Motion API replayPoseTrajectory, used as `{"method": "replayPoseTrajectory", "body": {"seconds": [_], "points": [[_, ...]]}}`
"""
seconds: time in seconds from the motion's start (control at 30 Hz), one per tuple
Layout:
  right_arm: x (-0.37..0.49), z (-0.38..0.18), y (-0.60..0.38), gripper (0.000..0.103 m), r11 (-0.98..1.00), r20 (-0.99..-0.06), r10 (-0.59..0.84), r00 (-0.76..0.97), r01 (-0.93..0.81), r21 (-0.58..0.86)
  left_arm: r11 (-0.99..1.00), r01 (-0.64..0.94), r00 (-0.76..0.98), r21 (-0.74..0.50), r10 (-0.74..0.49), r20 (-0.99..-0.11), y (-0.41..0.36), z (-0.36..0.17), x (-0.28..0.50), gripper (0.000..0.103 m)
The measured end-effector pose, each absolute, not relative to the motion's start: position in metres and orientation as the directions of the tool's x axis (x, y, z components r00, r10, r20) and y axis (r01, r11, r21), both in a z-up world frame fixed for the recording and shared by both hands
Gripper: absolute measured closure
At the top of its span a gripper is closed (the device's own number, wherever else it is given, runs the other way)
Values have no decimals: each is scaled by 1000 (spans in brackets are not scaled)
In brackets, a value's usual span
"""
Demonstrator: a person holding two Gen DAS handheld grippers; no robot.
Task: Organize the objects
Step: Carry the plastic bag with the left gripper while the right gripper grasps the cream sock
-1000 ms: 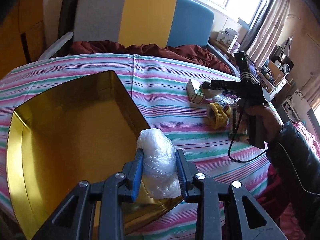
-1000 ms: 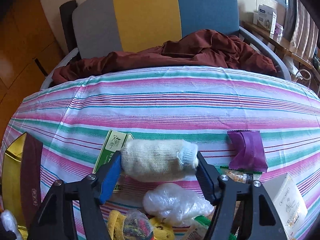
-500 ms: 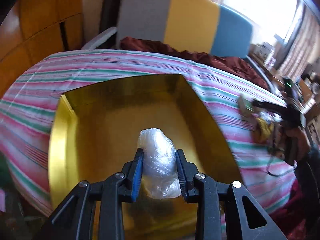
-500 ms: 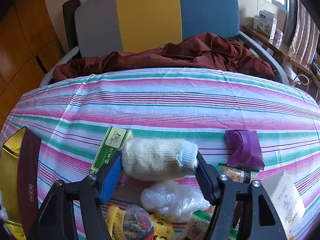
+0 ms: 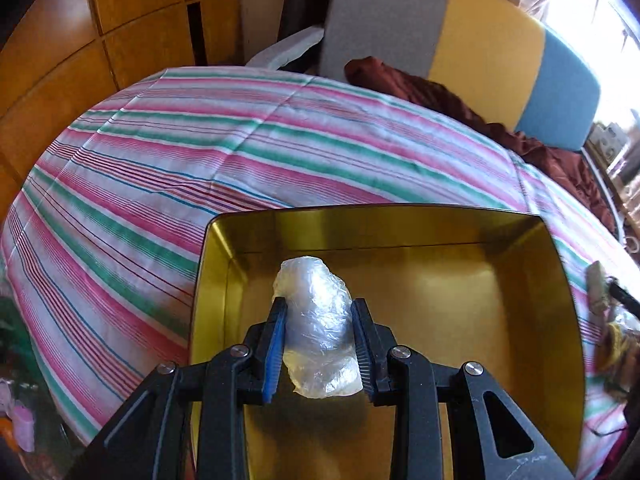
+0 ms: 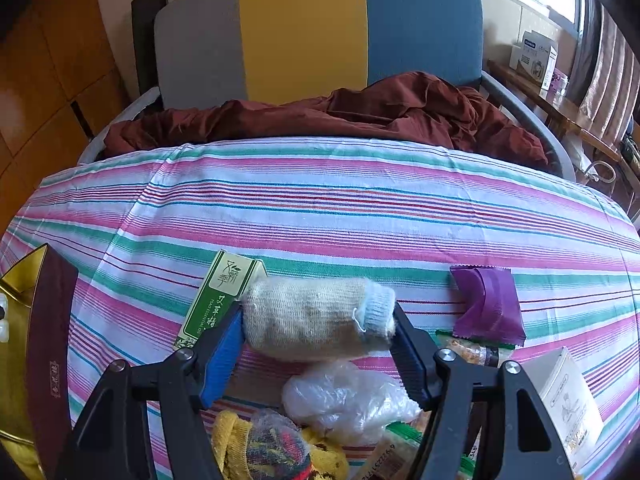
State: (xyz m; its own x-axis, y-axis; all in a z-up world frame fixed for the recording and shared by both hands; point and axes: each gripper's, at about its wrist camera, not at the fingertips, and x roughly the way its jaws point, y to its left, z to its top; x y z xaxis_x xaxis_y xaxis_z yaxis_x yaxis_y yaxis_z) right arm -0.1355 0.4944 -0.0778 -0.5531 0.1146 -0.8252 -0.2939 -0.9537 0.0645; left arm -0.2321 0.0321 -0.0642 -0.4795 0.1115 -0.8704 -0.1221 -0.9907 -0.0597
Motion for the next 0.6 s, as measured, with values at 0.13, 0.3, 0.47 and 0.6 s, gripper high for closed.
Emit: {"method": "replayPoseTrajectory", "body": {"seconds": [0.13, 0.3, 0.47, 0.6], "points": [[-136, -78, 494, 34, -955, -825, 117, -553, -291, 59, -992, -120, -475, -35, 89, -876, 32, -71, -241, 71], [-136, -78, 493, 34, -955, -825, 118, -552, -291, 58, -991, -130, -468, 5, 57, -882, 32, -79, -251, 70], [-136, -78, 493, 34, -954, -825, 120, -552, -294, 58, -990, -136, -480, 33, 37, -877, 36, -80, -254, 66], [-136, -76, 494, 34, -952, -823, 115, -556, -299, 69, -991, -131, -488, 31, 37, -872, 35, -75, -248, 57]]}}
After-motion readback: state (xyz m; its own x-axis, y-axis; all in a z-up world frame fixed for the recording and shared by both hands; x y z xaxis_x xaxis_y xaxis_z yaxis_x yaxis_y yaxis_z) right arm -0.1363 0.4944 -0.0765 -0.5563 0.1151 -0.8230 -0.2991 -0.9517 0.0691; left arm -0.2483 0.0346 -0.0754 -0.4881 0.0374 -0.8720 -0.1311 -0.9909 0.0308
